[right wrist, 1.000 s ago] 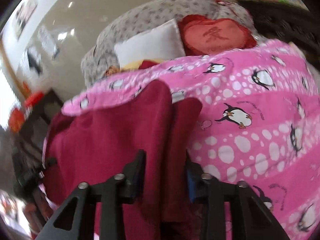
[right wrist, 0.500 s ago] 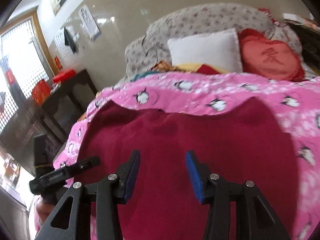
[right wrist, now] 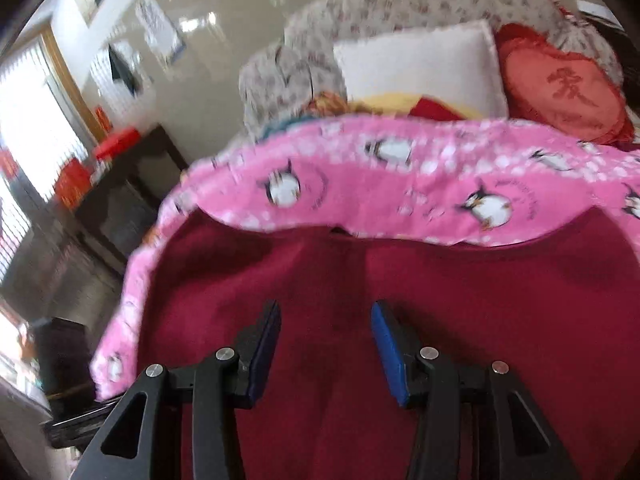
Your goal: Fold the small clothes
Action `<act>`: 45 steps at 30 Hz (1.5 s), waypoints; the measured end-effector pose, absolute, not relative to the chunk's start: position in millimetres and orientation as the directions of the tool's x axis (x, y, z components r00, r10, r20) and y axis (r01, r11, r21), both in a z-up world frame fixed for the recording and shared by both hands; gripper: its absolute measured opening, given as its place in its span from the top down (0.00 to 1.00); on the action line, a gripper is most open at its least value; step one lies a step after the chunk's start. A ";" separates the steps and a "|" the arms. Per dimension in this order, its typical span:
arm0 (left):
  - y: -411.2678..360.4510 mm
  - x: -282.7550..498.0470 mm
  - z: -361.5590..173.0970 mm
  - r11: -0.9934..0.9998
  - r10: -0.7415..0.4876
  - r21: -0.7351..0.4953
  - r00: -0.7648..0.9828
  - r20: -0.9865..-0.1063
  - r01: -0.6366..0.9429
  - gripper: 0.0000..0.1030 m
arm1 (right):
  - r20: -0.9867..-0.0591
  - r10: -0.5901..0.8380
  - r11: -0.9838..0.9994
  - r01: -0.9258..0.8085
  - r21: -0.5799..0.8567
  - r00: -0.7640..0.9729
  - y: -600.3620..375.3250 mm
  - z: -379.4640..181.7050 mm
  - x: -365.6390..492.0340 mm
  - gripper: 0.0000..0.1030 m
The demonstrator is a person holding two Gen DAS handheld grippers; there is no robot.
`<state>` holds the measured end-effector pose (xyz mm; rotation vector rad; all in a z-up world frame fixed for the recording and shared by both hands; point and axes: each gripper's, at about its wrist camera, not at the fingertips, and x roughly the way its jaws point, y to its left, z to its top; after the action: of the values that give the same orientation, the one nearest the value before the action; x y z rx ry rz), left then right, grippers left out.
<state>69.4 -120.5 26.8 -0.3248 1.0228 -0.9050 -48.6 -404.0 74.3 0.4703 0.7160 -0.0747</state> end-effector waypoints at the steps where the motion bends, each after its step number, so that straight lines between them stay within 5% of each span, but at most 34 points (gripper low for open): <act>1: -120.9 68.9 27.2 0.610 -0.775 -0.617 0.212 -0.595 0.497 0.49 | -0.641 0.097 0.886 0.226 0.404 0.762 -405.0 75.2 -53.3 0.56; 9: -127.5 63.9 29.6 0.613 -0.772 -0.598 0.231 -0.592 0.516 0.44 | -0.662 0.186 0.854 0.213 0.474 0.726 -411.6 60.5 -47.5 0.56; 13: -125.7 52.2 45.0 0.574 -0.806 -0.653 0.201 -0.556 0.495 0.68 | -0.597 0.247 0.815 0.170 0.554 0.763 -415.8 74.5 -77.7 0.54; 23: -188.7 -27.5 122.9 0.392 -0.888 -0.642 0.089 -0.450 0.659 0.73 | -0.487 0.154 0.727 0.235 0.645 0.860 -478.0 102.1 -164.8 0.53; 27: -248.3 -52.7 104.1 0.331 -0.877 -0.651 -0.031 -0.479 0.683 0.87 | -0.425 0.179 0.656 0.214 0.724 0.887 -498.5 98.9 -184.2 0.37; 32: -276.5 -71.8 79.1 0.430 -0.802 -0.550 0.022 -0.597 0.716 0.88 | -0.413 0.247 0.588 0.203 0.783 0.876 -509.9 81.3 -185.4 0.33; 38: -215.3 -89.6 119.7 0.466 -0.808 -0.422 0.180 -0.561 0.777 0.85 | -0.355 0.331 0.638 0.070 0.767 0.874 -482.5 104.7 -181.4 0.32; 41: -184.4 -80.4 113.6 0.505 -0.810 -0.439 0.233 -0.539 0.743 0.71 | -0.407 0.373 0.680 0.053 0.732 0.834 -458.6 101.8 -159.5 0.30; 45: -167.3 -64.0 84.4 0.566 -0.775 -0.439 0.271 -0.570 0.698 0.71 | -0.484 0.394 0.710 0.075 0.700 0.781 -434.0 85.0 -127.5 0.28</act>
<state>-64.0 -167.3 84.4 -0.1078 0.8329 -0.9947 -127.5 -434.0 85.0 0.7732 0.6652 0.1922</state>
